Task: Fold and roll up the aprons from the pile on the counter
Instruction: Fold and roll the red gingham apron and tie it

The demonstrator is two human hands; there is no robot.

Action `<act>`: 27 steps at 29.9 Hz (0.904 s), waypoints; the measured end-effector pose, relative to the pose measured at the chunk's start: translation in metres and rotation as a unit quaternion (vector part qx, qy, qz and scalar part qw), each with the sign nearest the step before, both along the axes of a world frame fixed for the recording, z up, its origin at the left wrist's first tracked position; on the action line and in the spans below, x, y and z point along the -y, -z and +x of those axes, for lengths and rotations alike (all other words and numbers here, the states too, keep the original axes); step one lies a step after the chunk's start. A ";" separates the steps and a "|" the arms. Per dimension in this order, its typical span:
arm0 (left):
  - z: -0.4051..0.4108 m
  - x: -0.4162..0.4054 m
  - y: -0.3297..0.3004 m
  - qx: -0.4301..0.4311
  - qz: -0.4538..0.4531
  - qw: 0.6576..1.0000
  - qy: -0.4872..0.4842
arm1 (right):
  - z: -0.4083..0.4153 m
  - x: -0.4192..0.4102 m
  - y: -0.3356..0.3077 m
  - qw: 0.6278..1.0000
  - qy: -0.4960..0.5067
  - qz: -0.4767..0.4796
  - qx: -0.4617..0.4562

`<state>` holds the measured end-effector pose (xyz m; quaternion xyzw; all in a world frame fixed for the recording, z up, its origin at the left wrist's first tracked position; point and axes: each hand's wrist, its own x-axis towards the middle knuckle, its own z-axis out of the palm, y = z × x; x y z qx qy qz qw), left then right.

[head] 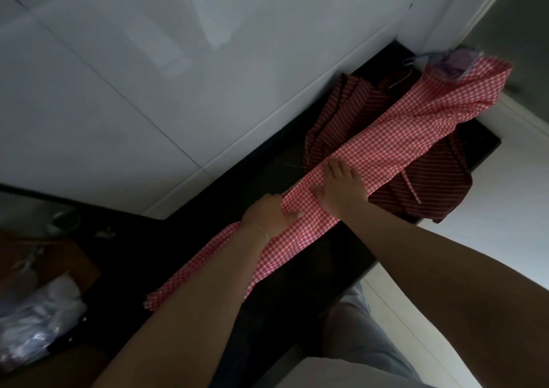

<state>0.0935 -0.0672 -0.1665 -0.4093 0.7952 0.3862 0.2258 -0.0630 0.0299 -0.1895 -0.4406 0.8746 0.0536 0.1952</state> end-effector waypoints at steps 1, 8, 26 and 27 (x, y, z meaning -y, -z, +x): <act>0.003 0.002 -0.001 0.029 0.027 0.999 0.012 | -0.001 0.000 0.001 1.000 0.009 0.003 0.005; 0.058 0.029 -0.018 0.186 0.217 0.952 0.112 | 0.003 0.000 0.002 0.999 0.022 0.014 0.027; 0.115 0.044 -0.035 0.179 0.091 0.978 0.057 | 0.010 0.000 0.010 0.999 0.034 0.014 0.036; 0.109 0.037 -0.034 0.128 0.080 0.988 0.032 | 0.010 0.000 0.010 0.999 0.033 0.013 0.036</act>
